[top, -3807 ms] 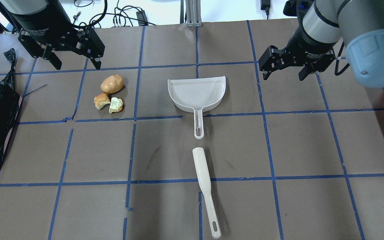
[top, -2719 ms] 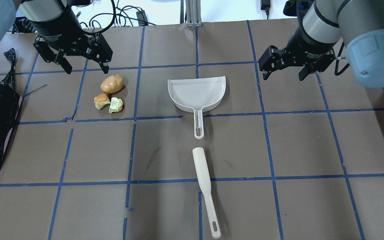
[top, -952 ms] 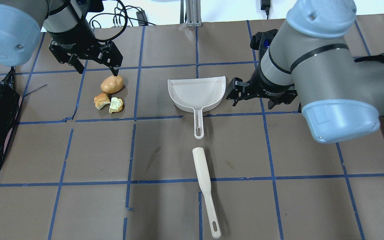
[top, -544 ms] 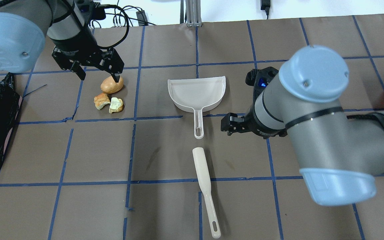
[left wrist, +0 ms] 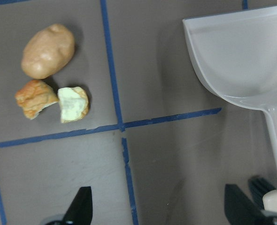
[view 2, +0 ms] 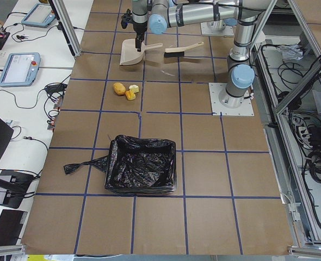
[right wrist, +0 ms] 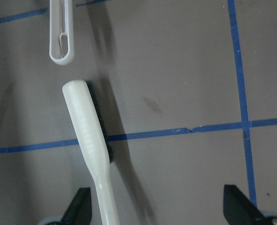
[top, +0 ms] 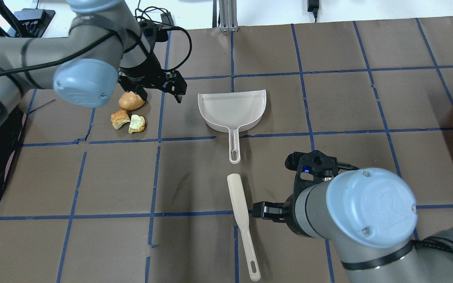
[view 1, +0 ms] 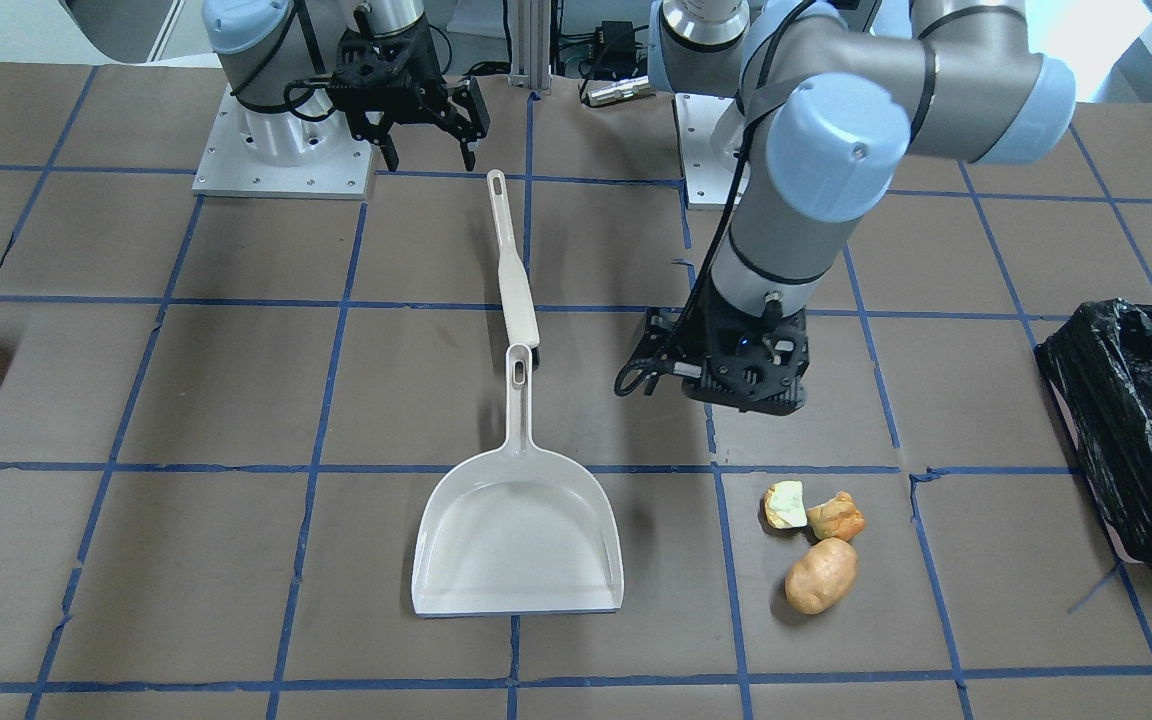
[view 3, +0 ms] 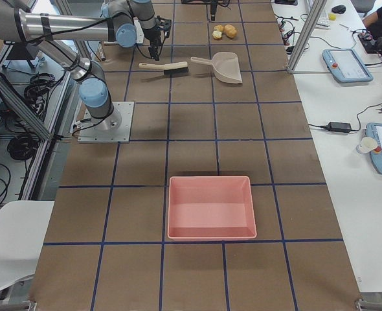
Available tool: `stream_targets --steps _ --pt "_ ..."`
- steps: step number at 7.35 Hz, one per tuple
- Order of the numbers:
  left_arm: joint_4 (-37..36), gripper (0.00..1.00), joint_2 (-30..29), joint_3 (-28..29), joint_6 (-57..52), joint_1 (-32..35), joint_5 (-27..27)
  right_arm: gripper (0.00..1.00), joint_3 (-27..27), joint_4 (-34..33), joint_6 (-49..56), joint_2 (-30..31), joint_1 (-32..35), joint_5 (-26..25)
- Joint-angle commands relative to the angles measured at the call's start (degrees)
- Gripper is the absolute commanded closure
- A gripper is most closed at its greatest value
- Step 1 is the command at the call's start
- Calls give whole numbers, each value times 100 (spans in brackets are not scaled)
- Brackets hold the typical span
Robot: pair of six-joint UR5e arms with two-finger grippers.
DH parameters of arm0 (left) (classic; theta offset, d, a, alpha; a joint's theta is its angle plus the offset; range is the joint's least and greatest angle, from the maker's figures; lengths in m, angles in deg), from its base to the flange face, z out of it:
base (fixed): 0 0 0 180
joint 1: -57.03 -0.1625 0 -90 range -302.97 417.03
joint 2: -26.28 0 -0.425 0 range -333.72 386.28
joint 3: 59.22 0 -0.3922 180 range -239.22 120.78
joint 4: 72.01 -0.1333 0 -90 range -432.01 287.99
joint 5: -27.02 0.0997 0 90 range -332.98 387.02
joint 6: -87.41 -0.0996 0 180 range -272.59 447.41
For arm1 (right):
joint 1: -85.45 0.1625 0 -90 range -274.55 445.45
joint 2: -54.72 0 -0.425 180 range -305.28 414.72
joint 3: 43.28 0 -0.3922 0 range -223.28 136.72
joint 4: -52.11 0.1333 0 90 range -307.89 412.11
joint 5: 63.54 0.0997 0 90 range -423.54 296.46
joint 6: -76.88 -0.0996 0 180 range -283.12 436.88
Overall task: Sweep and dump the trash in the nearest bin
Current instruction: 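Grasp the dustpan handle with the left gripper while the right gripper grasps the brush handle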
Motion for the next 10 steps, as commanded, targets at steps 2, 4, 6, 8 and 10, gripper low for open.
stream_targets --steps 2,4,6,8,10 --pt "-712 0 -628 -121 1128 926 170 0 239 -876 -417 -385 482 -26" --pt "-1156 2 -689 -367 1505 1269 172 0 249 -1194 -478 -877 613 -254" --pt "-1415 2 -847 -482 1657 1481 172 0 249 -1230 -838 -1062 1131 -630" --pt "-1511 2 -891 -701 1640 1605 137 0 258 -1518 -866 -1379 1290 -624" --pt "-1723 2 -857 -912 1893 1684 119 0 258 -1731 -831 -1521 1545 -641"
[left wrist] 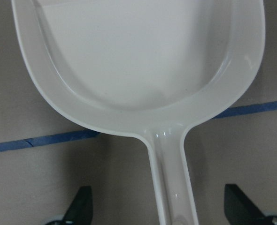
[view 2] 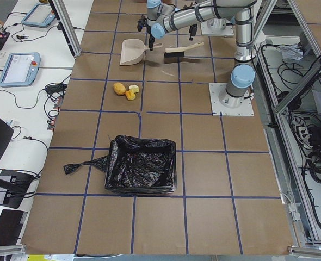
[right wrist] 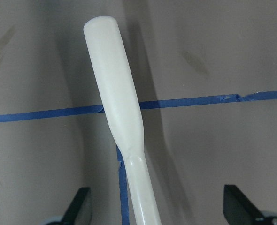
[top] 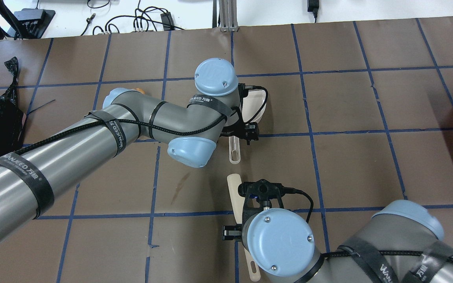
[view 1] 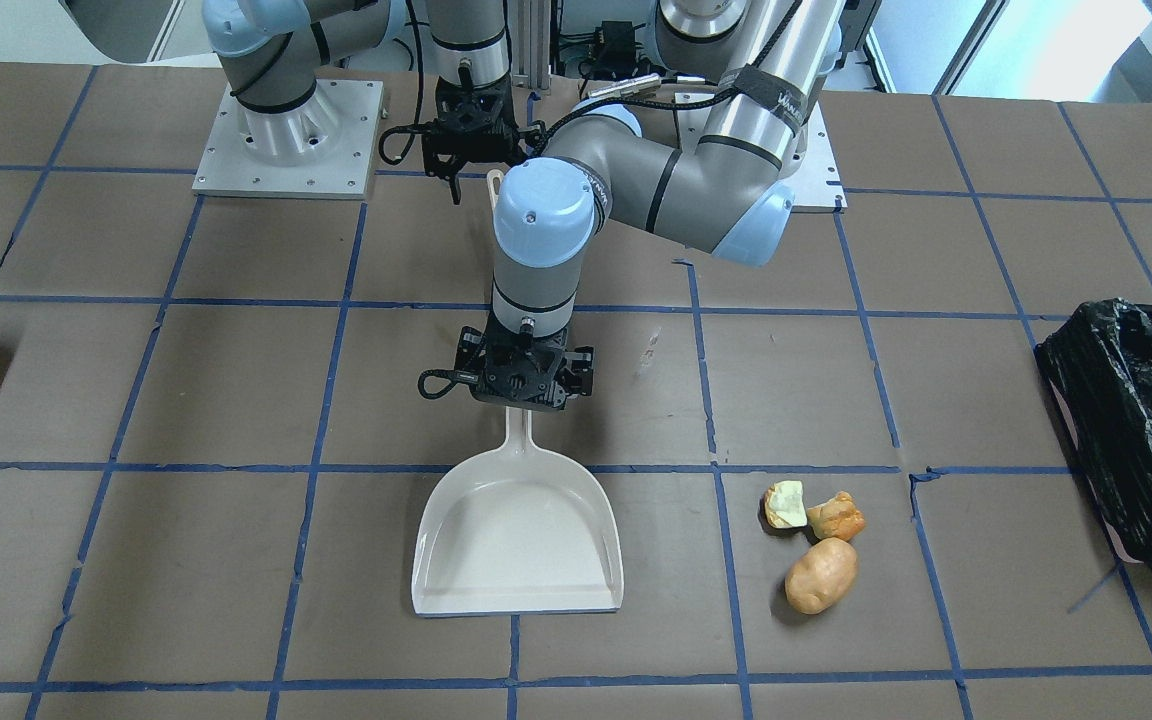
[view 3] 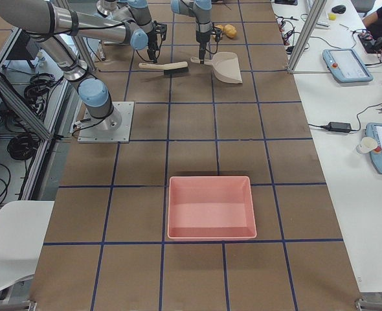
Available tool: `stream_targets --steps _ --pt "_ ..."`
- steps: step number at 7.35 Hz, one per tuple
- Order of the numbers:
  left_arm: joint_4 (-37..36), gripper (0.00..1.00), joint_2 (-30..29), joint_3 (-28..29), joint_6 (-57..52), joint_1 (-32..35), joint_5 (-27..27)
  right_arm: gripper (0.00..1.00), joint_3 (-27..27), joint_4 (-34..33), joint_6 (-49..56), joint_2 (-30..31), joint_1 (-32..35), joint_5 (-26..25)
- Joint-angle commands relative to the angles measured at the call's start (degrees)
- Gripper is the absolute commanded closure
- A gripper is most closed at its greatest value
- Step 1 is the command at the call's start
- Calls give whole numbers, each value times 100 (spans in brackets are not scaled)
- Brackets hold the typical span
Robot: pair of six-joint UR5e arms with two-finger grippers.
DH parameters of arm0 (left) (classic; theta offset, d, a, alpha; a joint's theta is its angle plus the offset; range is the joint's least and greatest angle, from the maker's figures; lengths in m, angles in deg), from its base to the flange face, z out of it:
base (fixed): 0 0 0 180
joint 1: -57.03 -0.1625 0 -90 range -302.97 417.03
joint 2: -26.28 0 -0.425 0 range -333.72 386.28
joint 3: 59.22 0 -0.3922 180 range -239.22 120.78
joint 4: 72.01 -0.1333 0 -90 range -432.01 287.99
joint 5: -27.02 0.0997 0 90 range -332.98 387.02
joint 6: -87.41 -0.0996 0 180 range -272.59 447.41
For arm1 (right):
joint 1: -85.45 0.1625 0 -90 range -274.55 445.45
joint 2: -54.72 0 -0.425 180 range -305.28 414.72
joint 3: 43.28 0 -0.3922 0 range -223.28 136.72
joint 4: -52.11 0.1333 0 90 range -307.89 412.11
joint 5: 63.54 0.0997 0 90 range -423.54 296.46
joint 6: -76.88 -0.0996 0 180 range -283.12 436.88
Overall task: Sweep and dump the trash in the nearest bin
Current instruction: 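Grasp the dustpan handle with the left gripper while the right gripper grasps the brush handle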
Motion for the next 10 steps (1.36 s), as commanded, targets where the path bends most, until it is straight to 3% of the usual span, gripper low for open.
stream_targets --steps 1,4,7,8,9,10 --pt "-91 2 48 -287 142 73 -1 0 10 -135 37 -80 148 -13" --pt "-134 2 162 -386 377 108 -18 0 474 -642 573 -80 149 -31" --pt "-249 6 57 -386 432 108 -36 1 520 -750 652 -97 140 -13" --pt "-336 75 48 -342 371 100 -36 1 703 -820 661 -98 140 13" --pt "-371 85 66 -324 371 91 -53 0 809 -977 670 -98 105 31" --pt "-389 85 74 -307 292 65 -45 0 810 -970 775 -106 70 13"
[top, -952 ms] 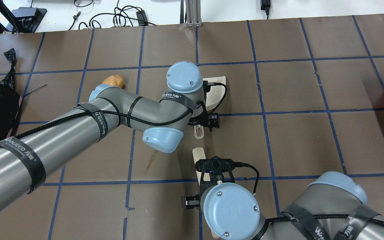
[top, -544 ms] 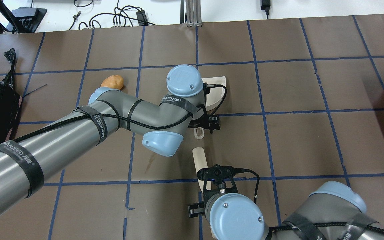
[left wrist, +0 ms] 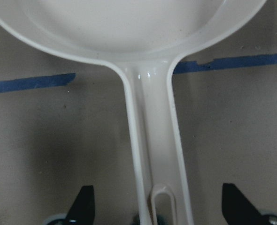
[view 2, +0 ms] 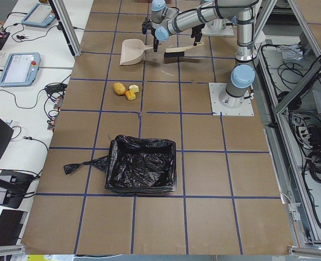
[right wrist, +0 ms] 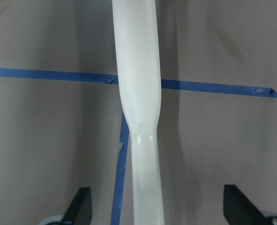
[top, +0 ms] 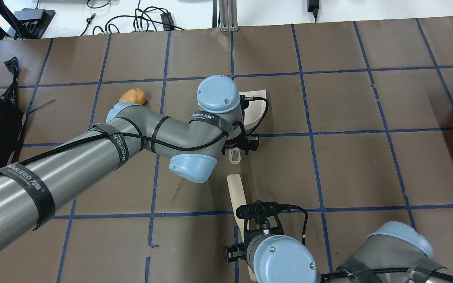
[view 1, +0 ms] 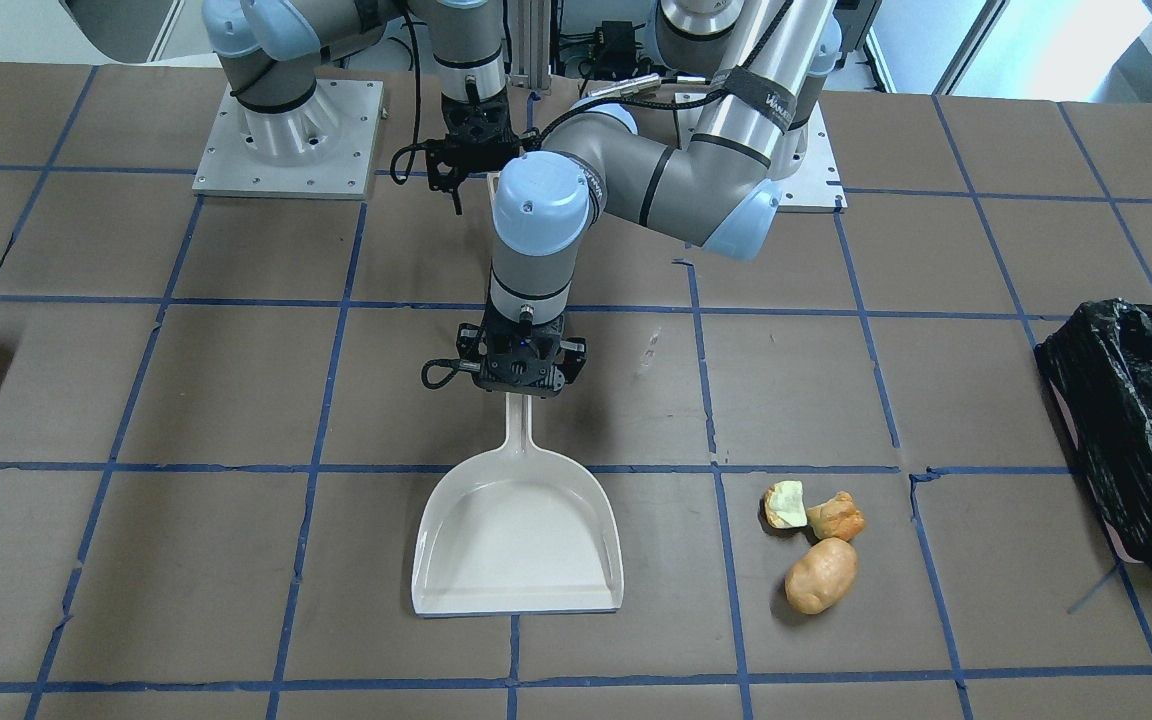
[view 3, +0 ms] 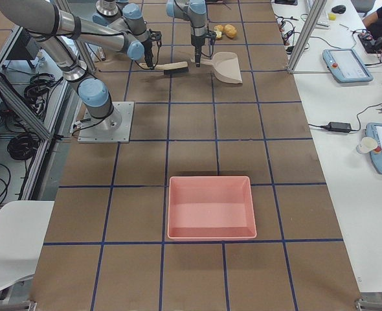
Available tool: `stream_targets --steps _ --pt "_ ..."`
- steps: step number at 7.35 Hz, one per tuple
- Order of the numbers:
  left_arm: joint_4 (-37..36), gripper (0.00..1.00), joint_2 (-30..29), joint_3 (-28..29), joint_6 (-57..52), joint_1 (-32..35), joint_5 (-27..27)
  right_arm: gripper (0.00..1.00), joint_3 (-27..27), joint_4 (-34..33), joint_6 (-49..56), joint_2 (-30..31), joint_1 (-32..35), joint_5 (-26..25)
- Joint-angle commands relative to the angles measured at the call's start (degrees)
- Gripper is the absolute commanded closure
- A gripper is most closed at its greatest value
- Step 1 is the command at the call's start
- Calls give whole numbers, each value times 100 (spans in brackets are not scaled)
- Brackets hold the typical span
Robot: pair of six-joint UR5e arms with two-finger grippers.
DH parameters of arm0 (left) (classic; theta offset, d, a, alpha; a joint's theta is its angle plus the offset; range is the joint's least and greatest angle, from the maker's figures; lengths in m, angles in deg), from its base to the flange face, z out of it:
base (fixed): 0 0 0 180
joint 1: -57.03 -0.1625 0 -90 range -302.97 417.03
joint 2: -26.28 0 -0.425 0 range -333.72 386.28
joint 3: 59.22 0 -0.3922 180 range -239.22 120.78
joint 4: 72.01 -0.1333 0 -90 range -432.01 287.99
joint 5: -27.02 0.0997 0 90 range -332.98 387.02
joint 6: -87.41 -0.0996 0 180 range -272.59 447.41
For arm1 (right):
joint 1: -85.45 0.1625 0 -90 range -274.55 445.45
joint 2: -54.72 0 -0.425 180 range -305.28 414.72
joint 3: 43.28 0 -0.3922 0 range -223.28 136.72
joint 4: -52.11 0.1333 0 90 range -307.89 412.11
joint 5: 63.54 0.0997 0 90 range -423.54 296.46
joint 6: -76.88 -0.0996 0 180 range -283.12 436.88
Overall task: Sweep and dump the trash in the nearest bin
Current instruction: 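Carry the dustpan with the left gripper and set it beside the potato and bread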
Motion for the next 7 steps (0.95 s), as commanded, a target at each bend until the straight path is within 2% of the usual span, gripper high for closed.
stream_targets --steps 1,2,4,7 --pt "-47 86 18 8 -85 -25 0 0 61 -77 88 2 -40 6" --pt "-47 90 131 43 -103 -120 -43 0 52 -95 79 -85 -31 24" --pt "-29 95 412 244 -374 -645 -717 1 52 -575 -26 -488 -5 33" --pt "785 96 886 509 -1610 -1472 -747 0 60 -693 -238 -596 39 -11"
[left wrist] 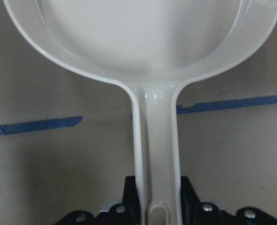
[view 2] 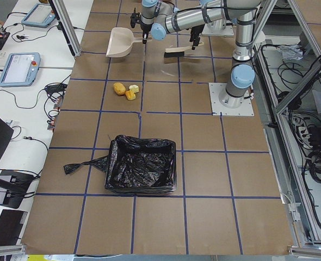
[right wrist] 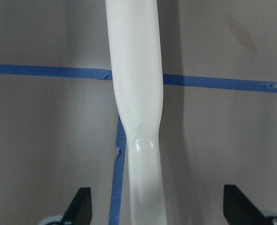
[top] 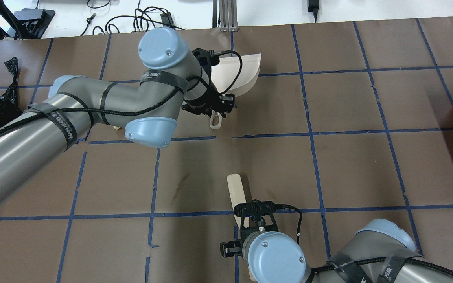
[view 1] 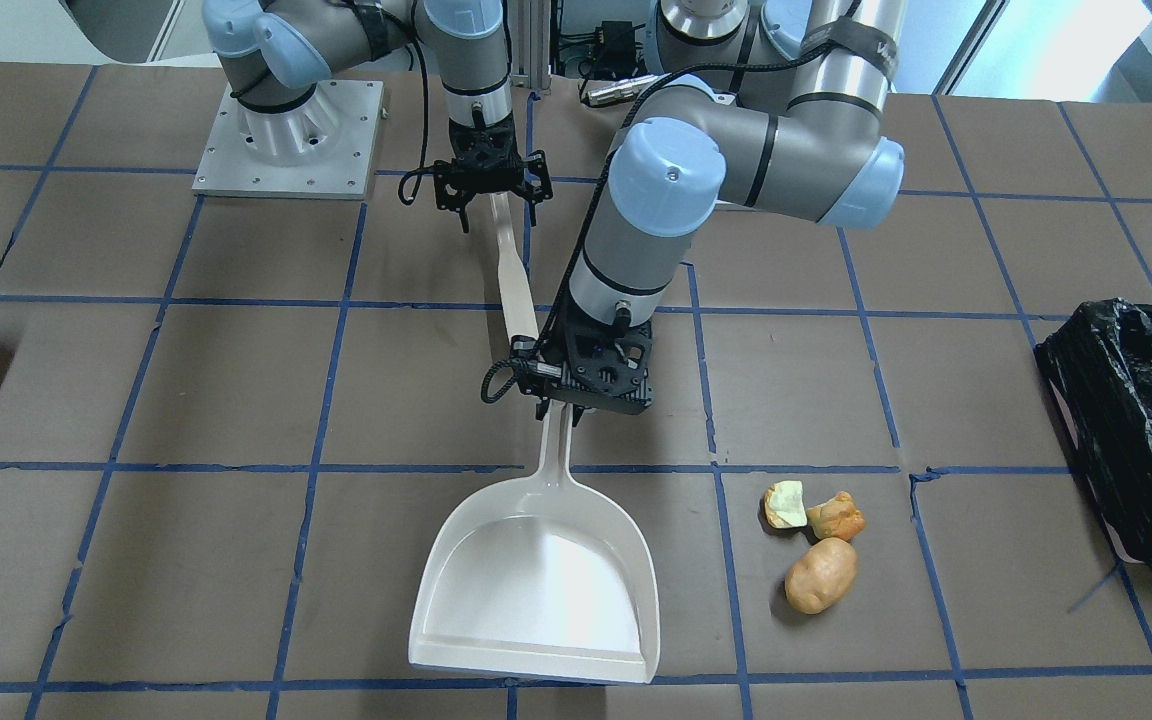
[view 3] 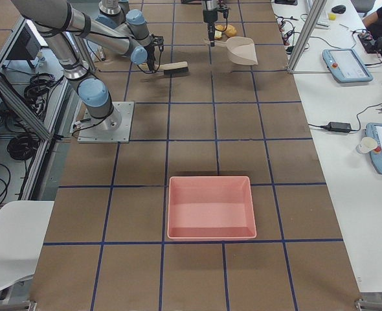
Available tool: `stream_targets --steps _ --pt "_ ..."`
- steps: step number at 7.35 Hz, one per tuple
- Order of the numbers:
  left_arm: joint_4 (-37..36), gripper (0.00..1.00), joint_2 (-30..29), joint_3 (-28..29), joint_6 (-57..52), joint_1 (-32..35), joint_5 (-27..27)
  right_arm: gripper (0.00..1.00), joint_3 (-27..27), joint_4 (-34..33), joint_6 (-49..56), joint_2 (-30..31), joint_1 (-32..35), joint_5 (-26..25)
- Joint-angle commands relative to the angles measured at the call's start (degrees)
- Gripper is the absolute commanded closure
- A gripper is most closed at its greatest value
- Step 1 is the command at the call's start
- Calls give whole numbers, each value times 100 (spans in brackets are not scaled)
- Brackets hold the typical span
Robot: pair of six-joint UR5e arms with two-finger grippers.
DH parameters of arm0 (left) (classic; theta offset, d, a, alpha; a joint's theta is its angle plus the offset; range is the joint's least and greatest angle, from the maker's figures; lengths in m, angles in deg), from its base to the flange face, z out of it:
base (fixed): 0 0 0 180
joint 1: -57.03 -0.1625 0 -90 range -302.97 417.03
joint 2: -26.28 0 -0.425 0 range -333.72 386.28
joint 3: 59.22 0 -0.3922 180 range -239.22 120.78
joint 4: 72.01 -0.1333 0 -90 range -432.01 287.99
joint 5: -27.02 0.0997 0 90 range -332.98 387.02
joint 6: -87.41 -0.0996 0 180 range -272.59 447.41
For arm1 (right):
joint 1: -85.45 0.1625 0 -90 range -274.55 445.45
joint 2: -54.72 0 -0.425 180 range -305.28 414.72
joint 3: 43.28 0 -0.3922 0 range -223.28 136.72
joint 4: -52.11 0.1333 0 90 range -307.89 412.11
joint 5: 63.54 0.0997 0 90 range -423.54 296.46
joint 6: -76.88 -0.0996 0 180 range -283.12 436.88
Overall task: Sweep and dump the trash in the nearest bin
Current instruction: 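Carry the dustpan with the left gripper and set it beside the potato and bread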
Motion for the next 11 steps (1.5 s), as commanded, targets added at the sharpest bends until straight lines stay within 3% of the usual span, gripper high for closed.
stream_targets --steps 1,3,4,5,6,8,9,11 --pt "922 98 500 98 -1269 -720 5 0 -2 -24 -12 -12 12 -18" --pt "1619 98 870 80 -2966 -1310 276 0 -2 -33 -29 6 3 -19" --pt "1717 98 1037 -33 -4312 -1460 704 2 6 -33 -47 23 12 -1" --pt "2162 98 1126 -69 -4987 -1792 935 18 6 -33 -29 15 21 17" --pt "2436 98 1170 -78 -5968 -2361 1146 41 6 -33 -3 6 21 25" --pt "2754 98 1372 -69 -7796 -3346 1157 78 6 -42 -20 6 21 130" --pt "2755 98 1286 18 -8702 -3952 1157 88 -11 -42 -73 6 12 270" --pt "2598 98 1067 71 -10392 -4842 1148 92 -194 -33 -91 15 21 280"
